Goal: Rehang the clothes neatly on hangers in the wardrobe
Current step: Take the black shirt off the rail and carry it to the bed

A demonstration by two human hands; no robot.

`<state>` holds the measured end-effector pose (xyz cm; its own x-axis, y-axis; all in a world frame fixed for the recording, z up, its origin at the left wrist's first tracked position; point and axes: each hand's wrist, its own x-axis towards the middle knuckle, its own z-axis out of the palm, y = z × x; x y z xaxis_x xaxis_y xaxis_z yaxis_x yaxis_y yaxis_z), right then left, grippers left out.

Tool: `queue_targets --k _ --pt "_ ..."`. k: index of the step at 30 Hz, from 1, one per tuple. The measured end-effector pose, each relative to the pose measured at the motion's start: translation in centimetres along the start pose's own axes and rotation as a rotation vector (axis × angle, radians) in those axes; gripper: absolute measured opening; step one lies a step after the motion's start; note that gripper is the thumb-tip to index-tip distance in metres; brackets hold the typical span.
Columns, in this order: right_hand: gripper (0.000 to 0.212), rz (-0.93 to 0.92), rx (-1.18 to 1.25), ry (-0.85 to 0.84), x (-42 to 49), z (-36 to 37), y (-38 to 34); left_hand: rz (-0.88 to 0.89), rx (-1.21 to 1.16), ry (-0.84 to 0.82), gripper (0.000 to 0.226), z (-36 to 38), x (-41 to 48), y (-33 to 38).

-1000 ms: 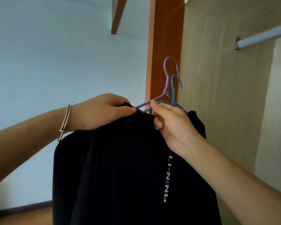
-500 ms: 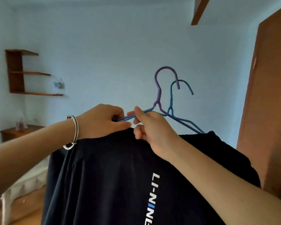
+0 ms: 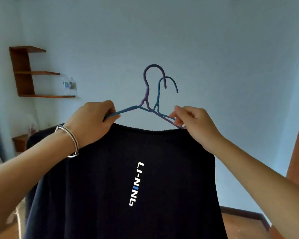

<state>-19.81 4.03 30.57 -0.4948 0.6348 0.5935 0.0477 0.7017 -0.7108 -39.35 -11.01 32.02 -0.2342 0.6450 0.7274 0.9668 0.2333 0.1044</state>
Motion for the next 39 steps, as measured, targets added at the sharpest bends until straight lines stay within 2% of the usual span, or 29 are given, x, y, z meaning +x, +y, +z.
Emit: queue_targets --k 2,3,6,8,11,13,19,21,23,28,34,36,39 --pt "0.02 -0.02 -0.073 0.076 2.0 0.3 3.0 -0.009 0.007 0.035 0.018 1.3 1.4 -1.4" --pt "0.016 -0.019 -0.113 0.052 3.1 0.5 4.5 -0.022 0.01 0.044 0.018 1.9 2.1 -2.1" --pt "0.036 0.052 -0.204 -0.245 6.1 1.8 8.6 -0.063 0.019 0.05 0.018 4.1 4.2 -4.3" --pt "0.034 0.05 -0.193 -0.359 8.2 3.3 10.8 -0.101 0.015 0.033 0.017 5.9 5.3 -5.7" --pt "0.018 -0.061 -0.18 -0.363 12.6 6.4 13.9 -0.187 0.021 -0.014 0.018 8.9 7.0 -8.2" --pt "0.016 -0.129 -0.142 -0.39 16.3 9.0 15.8 -0.245 0.066 -0.052 0.019 10.8 8.1 -10.0" --pt "0.03 -0.302 -0.129 -0.435 28.2 16.8 20.7 -0.404 0.125 -0.115 0.015 15.2 13.6 -15.1" --pt "0.029 -0.367 -0.105 -0.442 31.8 19.2 21.9 -0.448 0.122 -0.154 0.021 16.5 15.6 -16.4" --pt "0.029 -0.422 -0.075 -0.458 34.5 21.7 22.6 -0.504 0.123 -0.163 0.025 17.5 16.9 -17.7" --pt "0.033 -0.512 -0.065 -0.605 37.5 28.1 23.0 -0.634 0.133 -0.133 0.015 18.2 16.2 -21.3" --pt "0.044 -0.72 -0.005 -0.833 38.4 36.5 20.3 -0.843 0.091 -0.007 0.017 15.6 12.2 -25.6" --pt "0.051 -0.71 0.014 -0.885 38.7 39.4 19.1 -0.87 0.087 0.014 0.016 14.4 11.2 -27.2" --pt "0.045 -0.732 0.04 -0.826 38.6 43.8 17.1 -0.893 0.156 0.023 0.013 12.4 10.0 -29.8"
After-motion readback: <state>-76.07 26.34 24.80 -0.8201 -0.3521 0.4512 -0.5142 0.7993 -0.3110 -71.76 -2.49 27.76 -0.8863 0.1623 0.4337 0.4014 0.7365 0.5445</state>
